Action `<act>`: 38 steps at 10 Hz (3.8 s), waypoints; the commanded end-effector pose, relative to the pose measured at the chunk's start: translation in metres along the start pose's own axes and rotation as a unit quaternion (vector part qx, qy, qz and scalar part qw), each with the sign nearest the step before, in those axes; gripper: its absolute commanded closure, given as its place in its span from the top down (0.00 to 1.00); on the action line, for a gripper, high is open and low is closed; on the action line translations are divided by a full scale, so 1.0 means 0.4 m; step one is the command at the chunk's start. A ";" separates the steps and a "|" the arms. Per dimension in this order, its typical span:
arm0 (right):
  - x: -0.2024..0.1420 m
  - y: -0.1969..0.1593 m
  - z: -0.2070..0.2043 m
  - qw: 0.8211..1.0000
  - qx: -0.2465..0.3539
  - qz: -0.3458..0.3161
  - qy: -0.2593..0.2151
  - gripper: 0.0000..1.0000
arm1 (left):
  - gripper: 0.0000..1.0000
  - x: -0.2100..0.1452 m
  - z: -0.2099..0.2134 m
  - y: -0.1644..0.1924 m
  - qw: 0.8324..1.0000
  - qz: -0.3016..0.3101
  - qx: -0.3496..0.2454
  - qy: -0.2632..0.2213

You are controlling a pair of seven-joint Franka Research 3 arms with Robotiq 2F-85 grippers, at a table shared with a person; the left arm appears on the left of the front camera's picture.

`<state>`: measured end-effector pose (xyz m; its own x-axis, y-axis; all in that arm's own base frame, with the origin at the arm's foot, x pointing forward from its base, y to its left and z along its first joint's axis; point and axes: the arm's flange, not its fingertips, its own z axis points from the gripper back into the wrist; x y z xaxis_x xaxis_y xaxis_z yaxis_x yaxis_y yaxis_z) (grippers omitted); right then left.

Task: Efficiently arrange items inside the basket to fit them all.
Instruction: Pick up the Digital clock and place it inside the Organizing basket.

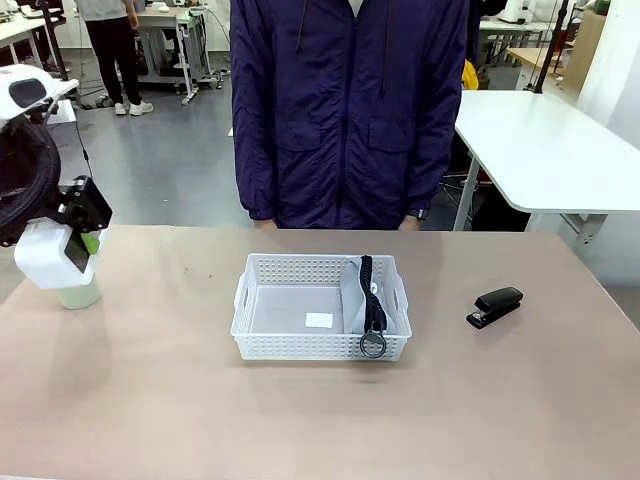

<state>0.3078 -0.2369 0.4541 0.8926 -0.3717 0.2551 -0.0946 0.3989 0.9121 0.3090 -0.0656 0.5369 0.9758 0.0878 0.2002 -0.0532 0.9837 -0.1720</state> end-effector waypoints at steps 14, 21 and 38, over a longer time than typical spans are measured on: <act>0.009 0.002 0.000 1.000 0.012 0.014 -0.008 1.00 | 0.53 0.110 -0.468 -0.578 0.932 -0.360 0.009 0.042; 0.009 0.002 0.000 1.000 0.012 0.014 -0.008 1.00 | 0.53 0.134 -0.676 -0.648 0.919 -0.380 0.030 0.100; 0.009 0.002 0.000 1.000 0.012 0.014 -0.008 1.00 | 1.00 0.149 -0.359 -0.546 0.931 -0.353 -0.028 0.087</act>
<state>0.3086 -0.2374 0.4547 0.8933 -0.3698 0.2555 -0.0947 0.4007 0.9113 0.4255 -0.3326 0.4197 0.7800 -0.6112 0.1344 0.6223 0.7802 -0.0638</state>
